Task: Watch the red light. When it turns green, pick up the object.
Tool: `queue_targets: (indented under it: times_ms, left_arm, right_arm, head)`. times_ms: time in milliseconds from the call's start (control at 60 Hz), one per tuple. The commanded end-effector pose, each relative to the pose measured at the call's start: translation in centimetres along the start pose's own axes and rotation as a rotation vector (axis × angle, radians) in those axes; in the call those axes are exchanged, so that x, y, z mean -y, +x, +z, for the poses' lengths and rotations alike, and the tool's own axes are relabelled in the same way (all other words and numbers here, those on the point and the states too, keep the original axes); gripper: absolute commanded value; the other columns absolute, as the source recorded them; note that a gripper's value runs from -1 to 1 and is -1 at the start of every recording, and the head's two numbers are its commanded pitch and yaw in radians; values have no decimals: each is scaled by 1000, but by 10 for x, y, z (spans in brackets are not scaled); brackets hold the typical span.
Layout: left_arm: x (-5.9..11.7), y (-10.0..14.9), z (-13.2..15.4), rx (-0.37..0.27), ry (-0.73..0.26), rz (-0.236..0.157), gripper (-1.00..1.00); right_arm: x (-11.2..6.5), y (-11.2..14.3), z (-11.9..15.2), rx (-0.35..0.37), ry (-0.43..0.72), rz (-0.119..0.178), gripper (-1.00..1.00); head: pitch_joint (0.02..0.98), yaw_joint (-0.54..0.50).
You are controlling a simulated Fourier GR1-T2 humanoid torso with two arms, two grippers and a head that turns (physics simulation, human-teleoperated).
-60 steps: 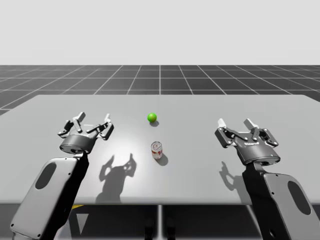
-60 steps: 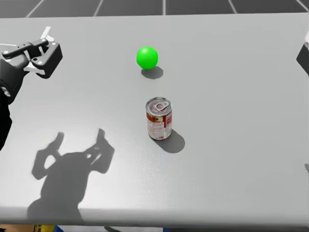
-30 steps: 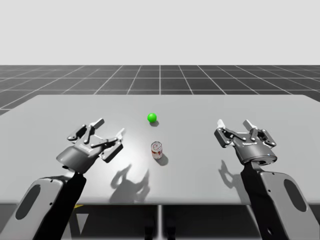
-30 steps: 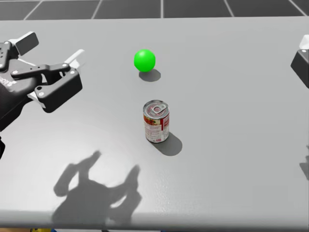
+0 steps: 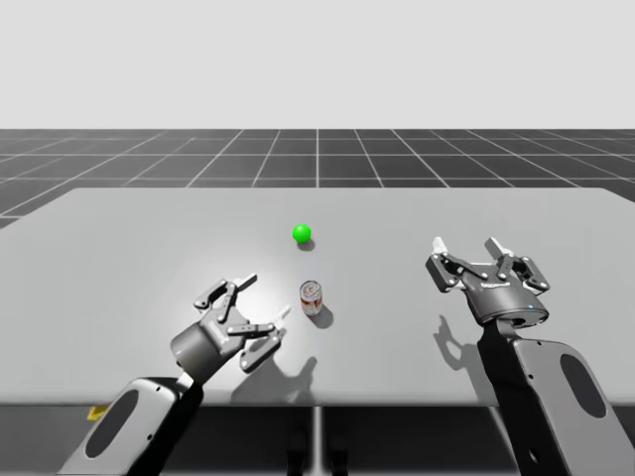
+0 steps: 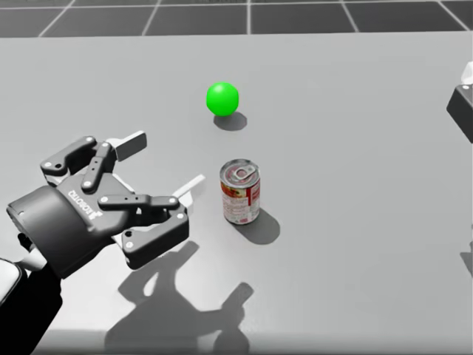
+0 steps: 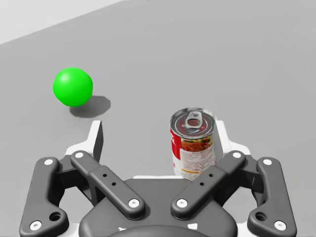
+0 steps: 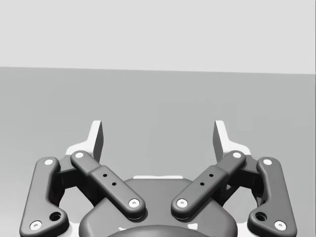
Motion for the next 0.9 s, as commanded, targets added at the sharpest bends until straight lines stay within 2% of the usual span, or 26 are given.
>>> queue_targets:
  times_ms: [17,67,167,267,517,800,900]
  left_arm:
    - [11,-18,-14,-52,-66,28,-1000]
    - [12,-20,-18,-64,-84,47,-1000]
    - [14,-25,-28,-97,-95,43,-1000]
    - [18,-29,-40,-130,-113,67,-1000]
    - [26,-40,-65,-188,-122,67,-1000]
    - [29,-47,-91,-203,-105,84,-1000]
    - [29,-48,-99,-181,-94,68,-1000]
  right_arm:
    - [0,0,0,2,-1,6,-1000]
    - [0,0,0,3,0,7,-1000]
    - [0,0,-1,6,0,13,-1000]
    - [0,0,0,6,1,16,-1000]
    - [-1,0,0,7,1,20,-1000]
    - [-1,-1,1,9,6,24,-1000]
    - [-2,-1,1,9,7,25,-1000]
  head:
    - [810,37]
    - [810,37]
    - [810,37]
    - [811,36]
    - [812,38]
    - [810,32]
    - [807,33]
